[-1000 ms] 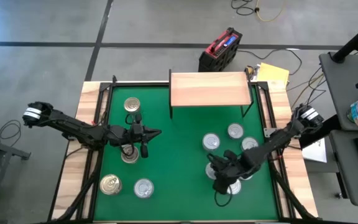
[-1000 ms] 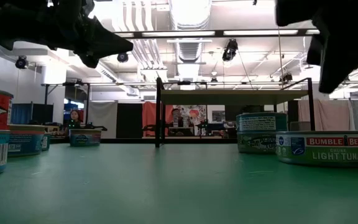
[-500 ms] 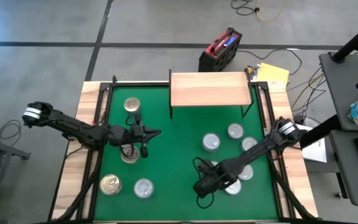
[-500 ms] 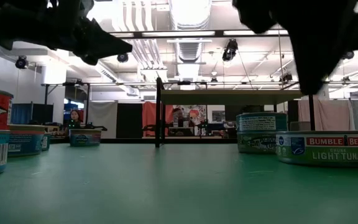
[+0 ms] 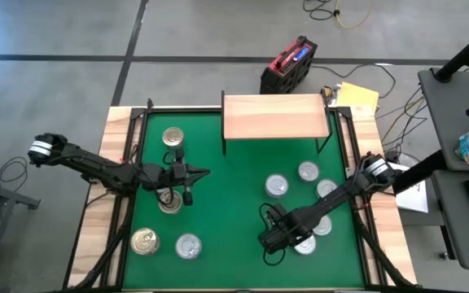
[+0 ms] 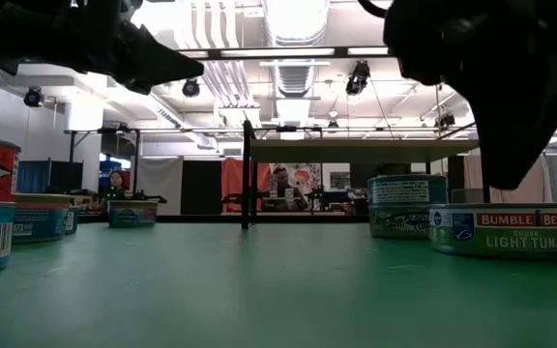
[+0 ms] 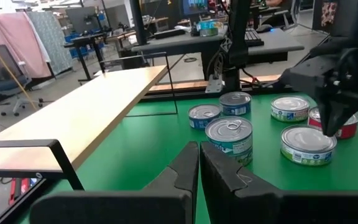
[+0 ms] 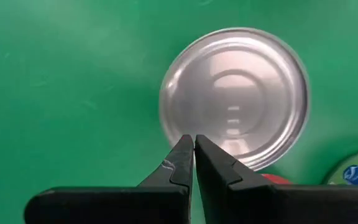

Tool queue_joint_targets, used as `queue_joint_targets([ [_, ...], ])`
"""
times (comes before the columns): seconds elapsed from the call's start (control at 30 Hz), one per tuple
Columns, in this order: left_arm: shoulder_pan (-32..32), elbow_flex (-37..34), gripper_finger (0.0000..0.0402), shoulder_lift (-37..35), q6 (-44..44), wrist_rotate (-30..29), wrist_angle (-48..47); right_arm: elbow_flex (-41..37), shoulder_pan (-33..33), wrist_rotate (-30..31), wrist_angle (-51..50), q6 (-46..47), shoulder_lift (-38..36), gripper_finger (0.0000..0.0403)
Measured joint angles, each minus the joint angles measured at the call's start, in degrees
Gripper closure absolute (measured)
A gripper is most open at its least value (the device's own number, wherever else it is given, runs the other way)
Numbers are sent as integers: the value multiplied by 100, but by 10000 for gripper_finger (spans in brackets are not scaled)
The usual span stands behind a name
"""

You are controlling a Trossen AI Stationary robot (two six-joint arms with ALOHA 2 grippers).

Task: Stack canned seafood by type on shelf
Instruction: Put the green tuna can on the shelf

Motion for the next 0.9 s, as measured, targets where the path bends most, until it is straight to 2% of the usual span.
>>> queue_joint_targets([
  [0.33, -1, 0, 402, -7, 26, 0, 3, -430, 31, 10, 641, 129, -12, 394],
  [0.47, -1, 0, 402, -9, 26, 0, 2, -540, 190, 341, 763, 358, 61, 394],
  [0.9, -1, 0, 402, -7, 26, 0, 0, -553, 643, 824, 845, 944, 393, 394],
])
